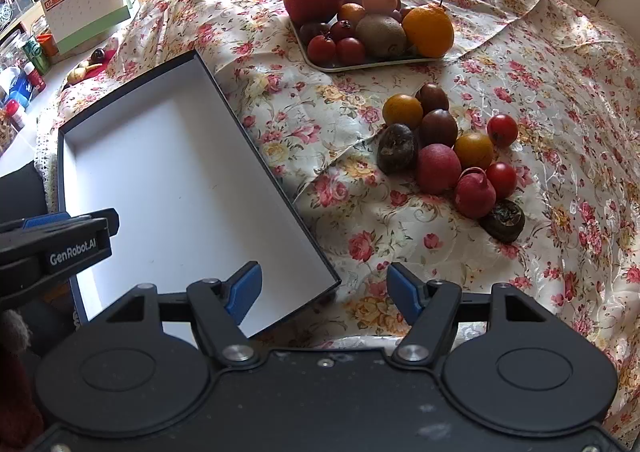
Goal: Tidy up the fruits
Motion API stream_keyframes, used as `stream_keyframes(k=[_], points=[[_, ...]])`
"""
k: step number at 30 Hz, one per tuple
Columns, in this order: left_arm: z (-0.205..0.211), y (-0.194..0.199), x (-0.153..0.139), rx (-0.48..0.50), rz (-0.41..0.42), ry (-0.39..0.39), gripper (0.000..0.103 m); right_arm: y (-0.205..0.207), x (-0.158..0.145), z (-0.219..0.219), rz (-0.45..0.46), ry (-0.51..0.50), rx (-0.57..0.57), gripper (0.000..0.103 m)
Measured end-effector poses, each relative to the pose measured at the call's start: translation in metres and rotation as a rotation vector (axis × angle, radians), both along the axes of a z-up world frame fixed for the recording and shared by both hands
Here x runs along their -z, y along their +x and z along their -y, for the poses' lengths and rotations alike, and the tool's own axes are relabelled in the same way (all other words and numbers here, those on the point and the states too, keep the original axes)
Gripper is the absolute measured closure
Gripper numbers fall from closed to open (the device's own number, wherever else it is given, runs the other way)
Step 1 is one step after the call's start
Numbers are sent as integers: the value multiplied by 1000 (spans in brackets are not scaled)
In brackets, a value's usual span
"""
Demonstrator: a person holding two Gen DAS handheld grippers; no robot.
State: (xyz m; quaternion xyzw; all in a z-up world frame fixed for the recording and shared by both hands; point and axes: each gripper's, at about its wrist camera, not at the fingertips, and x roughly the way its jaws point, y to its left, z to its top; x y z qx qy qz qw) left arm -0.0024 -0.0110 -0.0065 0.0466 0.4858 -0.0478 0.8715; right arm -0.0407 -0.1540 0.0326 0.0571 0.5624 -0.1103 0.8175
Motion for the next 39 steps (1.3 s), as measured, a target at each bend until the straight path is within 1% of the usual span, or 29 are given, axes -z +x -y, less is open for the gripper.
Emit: stream_keyframes(k=[13, 16, 17, 19, 21, 24, 26, 28, 31, 33, 34, 36, 39], points=[[0, -1, 2, -1, -3, 3, 53, 1, 2, 0, -26, 32, -7, 32], [-2, -1, 6, -7, -19, -2, 53, 4, 5, 0, -59, 60, -19, 37], [-3, 0, 6, -6, -27, -8, 53, 4, 7, 2, -75, 81, -20, 39], [-4, 1, 7, -5, -45, -18, 53, 5, 11, 6, -108, 128, -16, 41], [-3, 3, 7, 0, -63, -25, 53, 6, 12, 13, -130, 158, -8, 46], [-1, 7, 5, 14, -96, -41, 53, 5, 5, 36, -140, 189, 29, 49], [3, 9, 4, 24, -109, -40, 53, 4, -3, 62, -124, 206, 79, 49], [11, 10, 2, 43, -124, -39, 53, 3, -13, 89, -96, 180, 133, 51], [30, 12, -2, 103, -156, -50, 53, -2, -24, 128, -52, 97, 203, 52], [48, 12, -7, 155, -161, -57, 53, -5, -25, 151, -41, 71, 234, 53], [58, 12, -10, 184, -159, -56, 53, -7, -25, 161, -42, 66, 248, 55], [79, 13, -17, 236, -152, -57, 53, -9, -22, 178, -50, 77, 271, 66], [109, 18, -23, 309, -153, -72, 53, -11, -12, 195, -43, 125, 296, 67]])
